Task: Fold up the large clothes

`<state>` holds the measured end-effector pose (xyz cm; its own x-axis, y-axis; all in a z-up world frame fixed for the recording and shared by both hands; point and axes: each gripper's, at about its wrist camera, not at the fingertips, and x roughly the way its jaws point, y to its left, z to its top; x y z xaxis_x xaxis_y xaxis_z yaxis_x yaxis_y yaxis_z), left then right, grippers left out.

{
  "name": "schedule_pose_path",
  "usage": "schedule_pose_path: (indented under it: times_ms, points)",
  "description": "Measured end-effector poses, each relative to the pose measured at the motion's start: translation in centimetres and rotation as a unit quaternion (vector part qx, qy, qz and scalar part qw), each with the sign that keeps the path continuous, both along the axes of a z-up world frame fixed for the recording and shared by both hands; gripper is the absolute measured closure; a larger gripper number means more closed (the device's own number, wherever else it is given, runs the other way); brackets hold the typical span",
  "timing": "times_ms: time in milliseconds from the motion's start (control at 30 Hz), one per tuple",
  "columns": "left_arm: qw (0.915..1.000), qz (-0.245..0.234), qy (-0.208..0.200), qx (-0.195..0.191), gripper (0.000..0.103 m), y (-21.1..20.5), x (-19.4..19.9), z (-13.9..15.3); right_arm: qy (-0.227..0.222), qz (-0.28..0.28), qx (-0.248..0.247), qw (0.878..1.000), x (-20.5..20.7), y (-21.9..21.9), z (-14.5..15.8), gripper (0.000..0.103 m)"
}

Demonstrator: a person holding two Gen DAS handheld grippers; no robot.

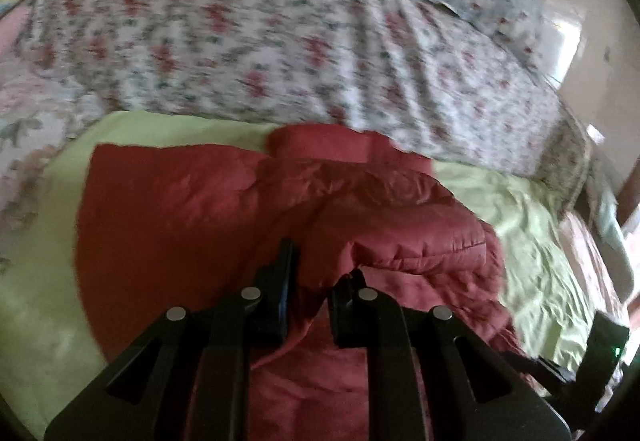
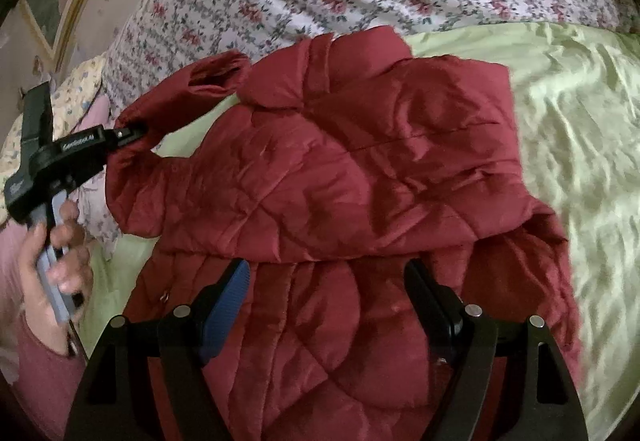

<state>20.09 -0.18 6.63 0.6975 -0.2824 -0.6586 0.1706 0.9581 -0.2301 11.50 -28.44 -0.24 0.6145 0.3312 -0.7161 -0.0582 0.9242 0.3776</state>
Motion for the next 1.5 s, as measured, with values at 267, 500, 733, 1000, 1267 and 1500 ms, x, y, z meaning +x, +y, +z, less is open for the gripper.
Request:
schedule_pose_path:
  times_ms: [267,500,733,1000,1267,1500]
  points:
    - [0.9983,-0.054,0.021,-0.003,0.091,-6.4,-1.0,-3.4,-0.008,-0.031,0.020,0.999,-0.8,-3.2,0.8,0.022]
    - [0.9968,-0.058,0.054,0.010,0.090,-7.9,-0.7,-6.6,-0.017,-0.037,0.076,0.996,1.1,-4.9,1.1,0.021]
    - [0.9965,-0.060,0.058,0.003,0.091,-7.6,-0.9,-7.3,0.017,-0.024,0.203,0.979,6.8,-5.3,-2.0,0.025]
    - [0.9934,-0.081,0.073,0.034,0.079,-8.1,-1.6,-7.2,0.045,-0.036,0.210,0.976,9.5,-4.1,-4.6,0.092]
    - [0.9944,-0.091,0.043,0.031,0.035,-5.9,-4.1,-5.4,-0.005,-0.064,0.150,0.987,7.7,-5.2,-1.8,0.096]
    - [0.9981,-0.042,0.030,0.033,0.035,-2.1,-1.6,-4.4,-0.020,-0.066,0.084,0.994,6.3,-6.3,-0.8,0.096]
